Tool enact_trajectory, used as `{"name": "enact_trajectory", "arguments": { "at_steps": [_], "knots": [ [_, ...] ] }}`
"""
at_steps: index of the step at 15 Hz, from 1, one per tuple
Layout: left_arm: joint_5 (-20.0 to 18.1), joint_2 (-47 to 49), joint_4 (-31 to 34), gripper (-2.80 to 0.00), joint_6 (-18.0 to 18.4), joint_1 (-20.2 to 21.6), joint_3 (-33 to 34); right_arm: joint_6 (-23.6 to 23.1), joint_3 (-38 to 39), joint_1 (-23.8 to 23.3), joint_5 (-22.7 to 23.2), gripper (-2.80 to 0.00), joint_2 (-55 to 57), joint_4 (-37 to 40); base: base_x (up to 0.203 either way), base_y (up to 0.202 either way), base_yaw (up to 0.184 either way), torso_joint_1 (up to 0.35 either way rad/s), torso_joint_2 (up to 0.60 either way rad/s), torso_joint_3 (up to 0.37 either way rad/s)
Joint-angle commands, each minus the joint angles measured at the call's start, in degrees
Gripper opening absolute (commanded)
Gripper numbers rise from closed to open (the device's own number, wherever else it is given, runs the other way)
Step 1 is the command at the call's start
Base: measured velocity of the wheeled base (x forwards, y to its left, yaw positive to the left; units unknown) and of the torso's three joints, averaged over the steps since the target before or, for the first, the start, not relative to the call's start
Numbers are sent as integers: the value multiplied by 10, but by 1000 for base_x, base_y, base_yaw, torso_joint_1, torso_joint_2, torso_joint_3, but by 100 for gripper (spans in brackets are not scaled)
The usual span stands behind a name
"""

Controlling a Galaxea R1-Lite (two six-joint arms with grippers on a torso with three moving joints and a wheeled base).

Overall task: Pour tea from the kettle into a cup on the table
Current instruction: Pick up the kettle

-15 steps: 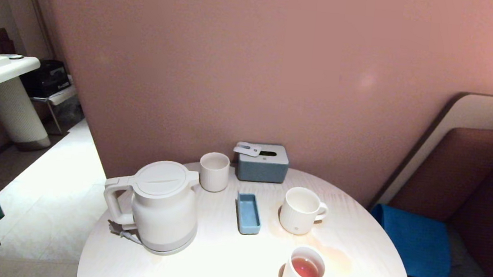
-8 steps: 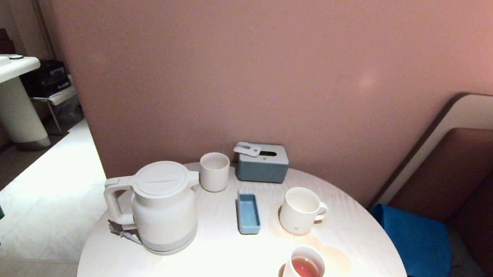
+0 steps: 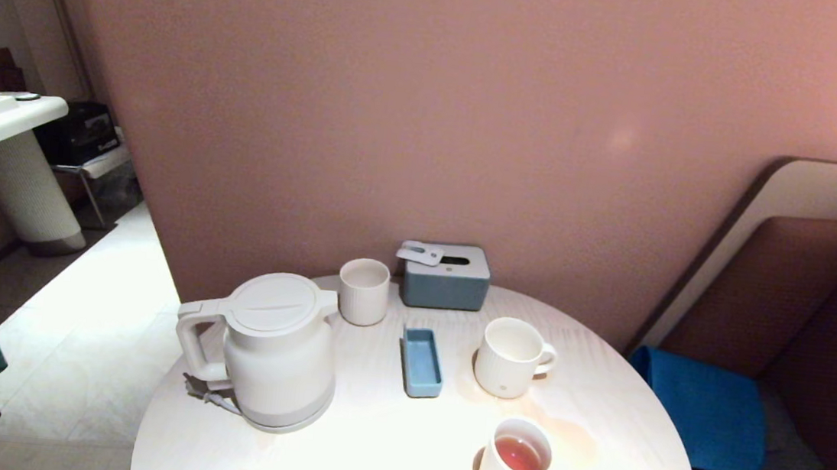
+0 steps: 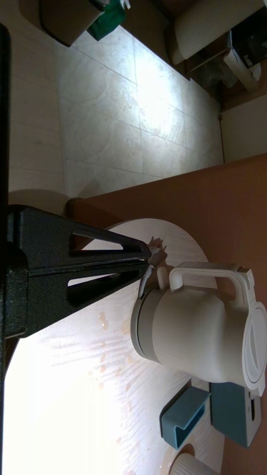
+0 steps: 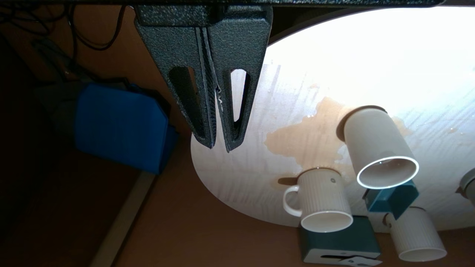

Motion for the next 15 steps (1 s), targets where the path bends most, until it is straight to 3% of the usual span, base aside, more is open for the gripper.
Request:
{"name": "enact_trajectory", "arguments": {
  "at_steps": [1, 15],
  "knots": [
    [0, 0, -1, -280, 1, 0, 0, -1, 0, 0, 0, -280, 1, 0, 0, 0, 0, 0, 0, 0],
    [-1, 0, -1, -280, 1, 0, 0, -1, 0, 0, 0, -280, 1, 0, 0, 0, 0, 0, 0, 0]
  ]
}}
